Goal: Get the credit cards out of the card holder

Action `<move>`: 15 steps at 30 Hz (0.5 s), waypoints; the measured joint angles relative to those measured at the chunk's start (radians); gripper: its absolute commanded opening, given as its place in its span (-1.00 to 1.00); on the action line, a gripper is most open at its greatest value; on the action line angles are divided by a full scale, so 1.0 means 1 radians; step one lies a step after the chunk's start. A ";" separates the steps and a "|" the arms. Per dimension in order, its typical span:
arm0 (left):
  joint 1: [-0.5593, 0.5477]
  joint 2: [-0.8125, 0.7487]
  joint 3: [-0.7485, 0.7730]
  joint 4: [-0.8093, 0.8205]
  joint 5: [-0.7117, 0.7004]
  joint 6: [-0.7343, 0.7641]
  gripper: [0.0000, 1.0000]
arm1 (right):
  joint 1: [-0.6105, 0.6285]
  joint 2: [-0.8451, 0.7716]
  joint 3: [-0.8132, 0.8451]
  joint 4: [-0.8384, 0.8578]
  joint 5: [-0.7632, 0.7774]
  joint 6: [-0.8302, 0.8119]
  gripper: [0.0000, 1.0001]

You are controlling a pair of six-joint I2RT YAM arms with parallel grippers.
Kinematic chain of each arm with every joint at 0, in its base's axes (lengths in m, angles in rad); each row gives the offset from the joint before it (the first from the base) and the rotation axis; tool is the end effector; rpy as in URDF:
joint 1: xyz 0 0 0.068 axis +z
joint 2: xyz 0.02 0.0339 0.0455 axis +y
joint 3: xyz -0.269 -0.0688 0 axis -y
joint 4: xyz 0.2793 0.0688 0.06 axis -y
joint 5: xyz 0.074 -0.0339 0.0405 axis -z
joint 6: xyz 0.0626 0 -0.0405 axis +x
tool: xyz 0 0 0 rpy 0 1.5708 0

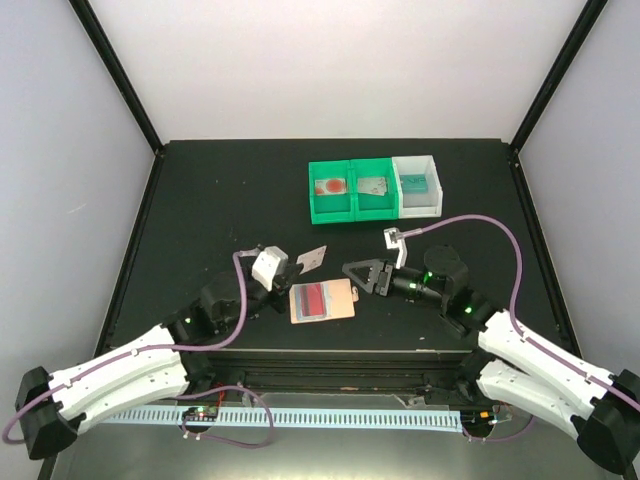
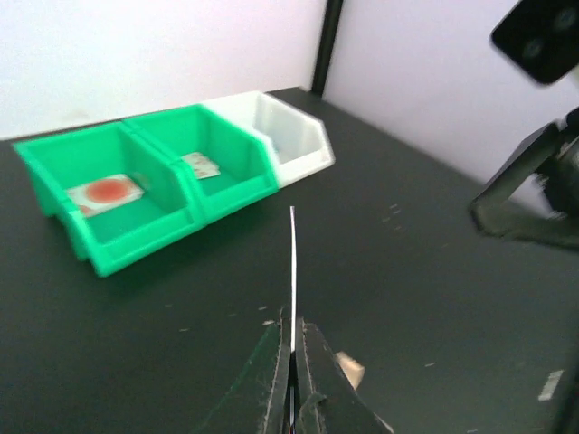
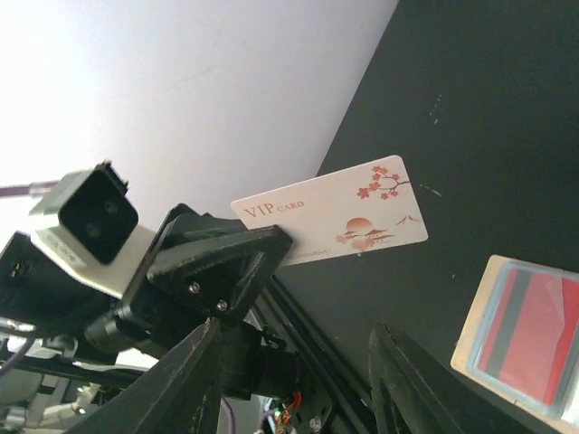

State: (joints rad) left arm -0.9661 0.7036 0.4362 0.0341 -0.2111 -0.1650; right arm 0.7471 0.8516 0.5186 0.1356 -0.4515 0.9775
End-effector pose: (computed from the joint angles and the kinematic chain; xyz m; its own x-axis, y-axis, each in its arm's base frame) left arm 0.1425 -0.1831 0.2403 -0.2427 0.0688 -0.9677 0.6576 0.7450 -0.1120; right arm 0.1679 0.1927 0.2557 -0.8476 0.2318 -0.4773 -0.3980 0.3170 0.8608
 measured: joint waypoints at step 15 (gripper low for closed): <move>0.199 -0.033 -0.068 0.256 0.552 -0.609 -0.97 | 0.000 -0.015 -0.097 0.154 -0.026 -0.016 0.01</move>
State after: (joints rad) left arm -0.7670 0.6704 0.3683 0.2901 0.3405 -0.7742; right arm 0.7471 0.8368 0.4217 0.2901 -0.4778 0.9611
